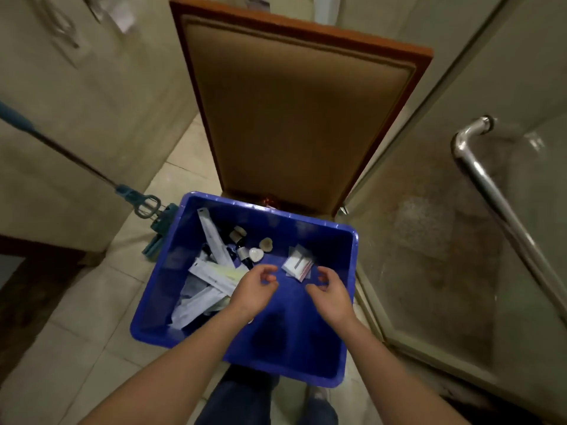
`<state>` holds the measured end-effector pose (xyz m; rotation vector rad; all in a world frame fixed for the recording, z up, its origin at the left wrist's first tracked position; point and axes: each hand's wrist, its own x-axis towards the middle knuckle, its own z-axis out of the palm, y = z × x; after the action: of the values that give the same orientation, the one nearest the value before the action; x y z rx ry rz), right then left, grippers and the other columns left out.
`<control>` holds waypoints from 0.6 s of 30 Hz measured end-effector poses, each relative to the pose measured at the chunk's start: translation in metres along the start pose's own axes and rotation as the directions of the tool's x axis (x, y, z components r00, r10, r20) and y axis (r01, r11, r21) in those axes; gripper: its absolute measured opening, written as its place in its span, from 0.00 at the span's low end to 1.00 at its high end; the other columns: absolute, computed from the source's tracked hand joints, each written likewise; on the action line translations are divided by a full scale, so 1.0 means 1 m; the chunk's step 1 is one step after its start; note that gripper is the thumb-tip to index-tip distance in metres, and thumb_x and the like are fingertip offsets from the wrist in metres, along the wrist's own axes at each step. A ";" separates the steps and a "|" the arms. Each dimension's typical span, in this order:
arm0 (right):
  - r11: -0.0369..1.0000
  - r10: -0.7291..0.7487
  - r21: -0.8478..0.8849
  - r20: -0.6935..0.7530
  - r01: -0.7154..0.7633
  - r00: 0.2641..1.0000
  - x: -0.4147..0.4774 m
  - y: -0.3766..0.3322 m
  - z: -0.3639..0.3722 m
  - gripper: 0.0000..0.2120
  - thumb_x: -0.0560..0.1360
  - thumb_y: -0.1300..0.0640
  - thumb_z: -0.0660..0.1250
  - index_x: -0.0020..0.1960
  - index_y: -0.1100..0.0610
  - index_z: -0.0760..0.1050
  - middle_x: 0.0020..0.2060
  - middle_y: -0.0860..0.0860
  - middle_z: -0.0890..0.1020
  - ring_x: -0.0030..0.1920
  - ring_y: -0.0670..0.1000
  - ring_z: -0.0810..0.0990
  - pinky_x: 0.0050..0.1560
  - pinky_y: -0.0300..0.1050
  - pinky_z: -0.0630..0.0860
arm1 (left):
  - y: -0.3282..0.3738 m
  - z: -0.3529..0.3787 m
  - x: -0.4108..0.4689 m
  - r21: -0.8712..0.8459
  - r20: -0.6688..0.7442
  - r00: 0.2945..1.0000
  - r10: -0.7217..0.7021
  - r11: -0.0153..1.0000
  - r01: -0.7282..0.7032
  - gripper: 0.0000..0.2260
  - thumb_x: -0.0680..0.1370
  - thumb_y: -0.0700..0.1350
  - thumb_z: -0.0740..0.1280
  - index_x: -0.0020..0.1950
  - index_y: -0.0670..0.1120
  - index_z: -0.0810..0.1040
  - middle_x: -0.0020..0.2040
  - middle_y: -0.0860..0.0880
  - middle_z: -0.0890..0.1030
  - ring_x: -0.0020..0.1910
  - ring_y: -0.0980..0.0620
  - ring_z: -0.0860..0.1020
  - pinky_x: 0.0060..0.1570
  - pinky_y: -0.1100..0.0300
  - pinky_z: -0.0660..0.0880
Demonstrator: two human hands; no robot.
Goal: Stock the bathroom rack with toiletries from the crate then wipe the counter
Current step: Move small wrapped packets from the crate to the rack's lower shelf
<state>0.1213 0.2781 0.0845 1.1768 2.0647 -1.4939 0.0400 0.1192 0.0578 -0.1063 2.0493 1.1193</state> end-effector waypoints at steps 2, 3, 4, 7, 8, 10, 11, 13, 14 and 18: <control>0.997 0.067 0.038 -0.011 -0.066 0.998 0.022 0.005 0.011 0.20 0.76 0.59 0.67 0.65 0.50 0.69 0.49 0.37 0.74 0.47 0.40 0.76 0.41 0.30 0.70 | -0.007 0.003 0.023 0.011 0.027 0.999 -0.026 1.000 0.026 0.14 0.77 0.39 0.66 0.63 0.47 0.75 0.51 0.48 0.80 0.51 0.51 0.78 0.51 0.58 0.75; 0.994 0.101 0.054 -0.020 -0.100 0.995 0.034 0.009 0.016 0.19 0.76 0.59 0.67 0.64 0.49 0.68 0.46 0.36 0.73 0.45 0.39 0.75 0.38 0.29 0.69 | -0.011 0.005 0.035 0.016 0.043 0.998 -0.039 0.999 0.038 0.15 0.77 0.39 0.66 0.63 0.47 0.75 0.51 0.48 0.80 0.50 0.52 0.78 0.49 0.60 0.75; 0.989 0.132 0.070 -0.030 -0.129 0.991 0.046 0.012 0.021 0.18 0.76 0.58 0.68 0.63 0.48 0.68 0.46 0.36 0.72 0.45 0.39 0.75 0.37 0.29 0.69 | -0.015 0.008 0.047 0.017 0.057 0.997 -0.051 0.999 0.050 0.15 0.77 0.39 0.66 0.63 0.48 0.74 0.51 0.49 0.80 0.48 0.53 0.78 0.47 0.61 0.75; 0.973 0.207 0.120 -0.068 -0.198 0.976 0.081 0.025 0.034 0.22 0.76 0.56 0.68 0.68 0.52 0.67 0.45 0.38 0.72 0.43 0.41 0.76 0.38 0.33 0.69 | -0.028 0.020 0.083 0.013 0.087 0.993 -0.082 0.997 0.081 0.15 0.77 0.38 0.67 0.63 0.47 0.74 0.52 0.50 0.79 0.48 0.53 0.77 0.50 0.59 0.75; 0.968 0.228 0.129 -0.079 -0.216 0.971 0.092 0.030 0.039 0.24 0.76 0.56 0.68 0.70 0.53 0.66 0.45 0.38 0.72 0.43 0.41 0.76 0.39 0.35 0.70 | -0.032 0.024 0.093 0.011 0.097 0.991 -0.087 0.996 0.086 0.15 0.77 0.38 0.67 0.63 0.47 0.74 0.52 0.50 0.79 0.49 0.53 0.77 0.52 0.58 0.75; 0.959 0.262 0.136 -0.093 -0.248 0.961 0.112 0.038 0.046 0.28 0.77 0.57 0.67 0.74 0.56 0.62 0.47 0.41 0.74 0.47 0.46 0.77 0.44 0.38 0.70 | -0.040 0.033 0.112 -0.003 0.123 0.989 -0.085 0.996 0.086 0.15 0.77 0.37 0.66 0.64 0.46 0.74 0.54 0.50 0.78 0.52 0.54 0.78 0.55 0.58 0.75; 0.955 0.276 0.139 -0.098 -0.261 0.956 0.122 0.042 0.050 0.30 0.77 0.57 0.67 0.75 0.57 0.60 0.50 0.45 0.75 0.51 0.50 0.77 0.48 0.40 0.71 | -0.044 0.037 0.121 -0.014 0.137 0.987 -0.080 0.996 0.083 0.15 0.78 0.37 0.65 0.64 0.45 0.74 0.55 0.50 0.78 0.53 0.54 0.77 0.57 0.58 0.75; 0.947 0.301 0.151 -0.108 -0.284 0.947 0.137 0.050 0.056 0.31 0.77 0.59 0.67 0.76 0.58 0.58 0.60 0.53 0.75 0.59 0.55 0.76 0.54 0.43 0.72 | -0.049 0.044 0.136 -0.039 0.156 0.985 -0.074 0.996 0.081 0.15 0.78 0.36 0.64 0.64 0.45 0.74 0.56 0.49 0.78 0.54 0.54 0.77 0.60 0.58 0.74; 0.942 0.314 0.158 -0.112 -0.295 0.943 0.143 0.052 0.058 0.32 0.77 0.60 0.66 0.77 0.58 0.57 0.63 0.55 0.74 0.60 0.56 0.76 0.53 0.43 0.71 | -0.051 0.047 0.142 -0.052 0.164 0.984 -0.073 0.995 0.082 0.15 0.78 0.35 0.63 0.63 0.45 0.74 0.55 0.50 0.79 0.55 0.53 0.78 0.60 0.58 0.73; 0.930 0.348 0.167 -0.116 -0.327 0.930 0.157 0.059 0.065 0.32 0.77 0.61 0.65 0.77 0.59 0.56 0.69 0.57 0.70 0.65 0.57 0.73 0.59 0.46 0.72 | -0.057 0.057 0.161 -0.053 0.193 0.979 -0.072 0.995 0.084 0.17 0.79 0.34 0.61 0.66 0.45 0.73 0.52 0.52 0.79 0.56 0.53 0.77 0.59 0.59 0.73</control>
<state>0.0600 0.2928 -0.0840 1.6467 1.7412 -1.4426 -0.0139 0.1716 -0.1053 -0.1044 1.8264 1.1005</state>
